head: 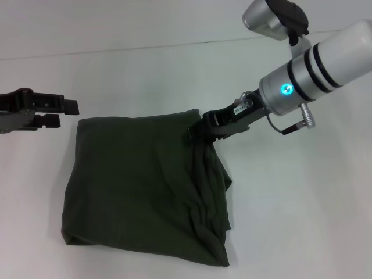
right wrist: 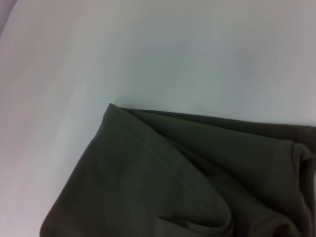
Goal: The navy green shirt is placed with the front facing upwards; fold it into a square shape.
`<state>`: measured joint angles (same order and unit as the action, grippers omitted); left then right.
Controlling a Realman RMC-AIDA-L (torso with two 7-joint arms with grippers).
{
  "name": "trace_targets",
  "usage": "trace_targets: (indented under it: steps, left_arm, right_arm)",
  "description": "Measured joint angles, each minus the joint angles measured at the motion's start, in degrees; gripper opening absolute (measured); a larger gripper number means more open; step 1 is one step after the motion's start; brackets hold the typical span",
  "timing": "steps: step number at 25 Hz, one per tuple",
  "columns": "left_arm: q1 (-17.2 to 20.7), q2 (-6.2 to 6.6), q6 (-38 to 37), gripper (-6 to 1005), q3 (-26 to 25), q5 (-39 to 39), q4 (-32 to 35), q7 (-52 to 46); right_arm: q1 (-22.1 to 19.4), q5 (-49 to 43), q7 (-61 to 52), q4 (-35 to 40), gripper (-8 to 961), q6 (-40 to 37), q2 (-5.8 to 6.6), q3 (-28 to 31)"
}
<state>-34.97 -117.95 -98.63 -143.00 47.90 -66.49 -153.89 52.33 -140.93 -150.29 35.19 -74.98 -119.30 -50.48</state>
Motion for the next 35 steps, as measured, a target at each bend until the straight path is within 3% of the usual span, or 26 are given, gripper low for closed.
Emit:
trace_targets:
  steps: [10, 17, 22, 27, 31, 35]
  left_arm:
    - [0.0, 0.00, 0.4, 627, 0.1, 0.0, 0.0, 0.4]
    - [-0.2, -0.05, 0.5, 627, 0.1, 0.0, 0.0, 0.8]
    - [-0.3, -0.08, 0.7, 627, 0.1, 0.0, 0.0, 0.7]
    - [-0.3, -0.09, 0.9, 627, 0.0, 0.1, 0.0, 0.6]
    - [-0.3, -0.09, 0.9, 628, 0.0, 0.1, 0.0, 0.5]
    - [-0.2, -0.09, 0.9, 628, 0.0, 0.1, 0.1, 0.5]
  right_arm:
    - [0.8, 3.7, 0.7, -3.9, 529, 4.0, -0.24, -0.5]
    - [0.4, 5.7, 2.8, -3.0, 513, 2.8, -0.12, -0.9]
    - [0.3, 5.9, 2.7, -2.6, 304, 2.2, 0.17, -0.7]
    - [0.1, 6.0, 2.5, -1.7, 188, 1.7, 0.38, -0.5]
    - [-1.2, 7.2, 1.6, 3.6, 96, -0.6, 0.13, 0.0]
    - [-2.0, 7.6, 0.3, 7.3, 93, -1.5, -0.02, 0.0]
